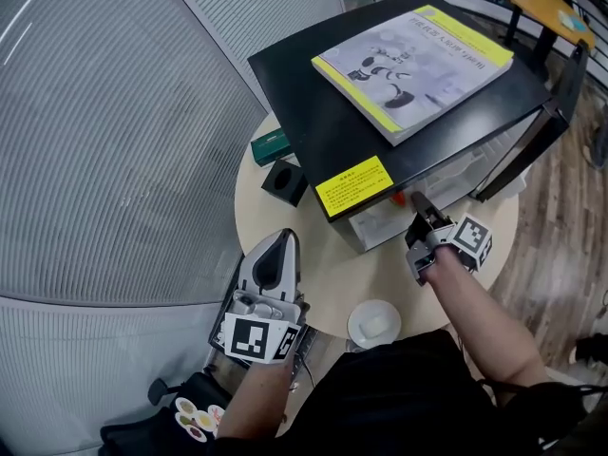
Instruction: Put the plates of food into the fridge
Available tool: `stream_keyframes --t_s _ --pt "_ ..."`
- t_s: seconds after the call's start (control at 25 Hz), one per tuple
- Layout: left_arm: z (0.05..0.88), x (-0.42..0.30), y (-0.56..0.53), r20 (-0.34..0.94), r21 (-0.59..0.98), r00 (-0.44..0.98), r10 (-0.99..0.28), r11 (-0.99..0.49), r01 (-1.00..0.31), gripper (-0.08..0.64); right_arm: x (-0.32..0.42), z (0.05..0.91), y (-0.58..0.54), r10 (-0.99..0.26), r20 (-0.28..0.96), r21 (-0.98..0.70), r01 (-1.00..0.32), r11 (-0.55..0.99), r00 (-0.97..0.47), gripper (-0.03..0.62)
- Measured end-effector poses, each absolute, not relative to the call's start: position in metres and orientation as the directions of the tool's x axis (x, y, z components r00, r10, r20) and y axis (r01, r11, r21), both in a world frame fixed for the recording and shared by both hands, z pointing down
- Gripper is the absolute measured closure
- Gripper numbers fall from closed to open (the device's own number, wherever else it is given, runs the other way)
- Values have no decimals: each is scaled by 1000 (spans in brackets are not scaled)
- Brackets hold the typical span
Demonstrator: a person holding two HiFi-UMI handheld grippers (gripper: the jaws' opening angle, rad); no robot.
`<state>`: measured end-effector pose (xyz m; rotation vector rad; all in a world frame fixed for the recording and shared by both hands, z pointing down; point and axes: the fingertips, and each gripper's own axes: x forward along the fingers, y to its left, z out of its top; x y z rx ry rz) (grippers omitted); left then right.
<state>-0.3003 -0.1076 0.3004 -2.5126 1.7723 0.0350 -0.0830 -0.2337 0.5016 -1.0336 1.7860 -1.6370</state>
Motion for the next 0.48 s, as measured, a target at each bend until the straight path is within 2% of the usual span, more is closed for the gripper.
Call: stream_keyframes --t_s 0.28,0.4,0.48 --pt "307 -310 -111 -52 -24 321 -946 -320 -947 558 -83 502 -235 -816 164 -972 -234 -37 -554 574" --pt "309 -311 -111 -52 -16 324 -944 -324 -946 558 -85 496 -233 -810 153 -959 -283 17 -566 571" --pt "309 -313 -111 -53 -15 324 -945 -323 -946 558 -84 493 -230 -802 148 -953 -300 40 -579 535"
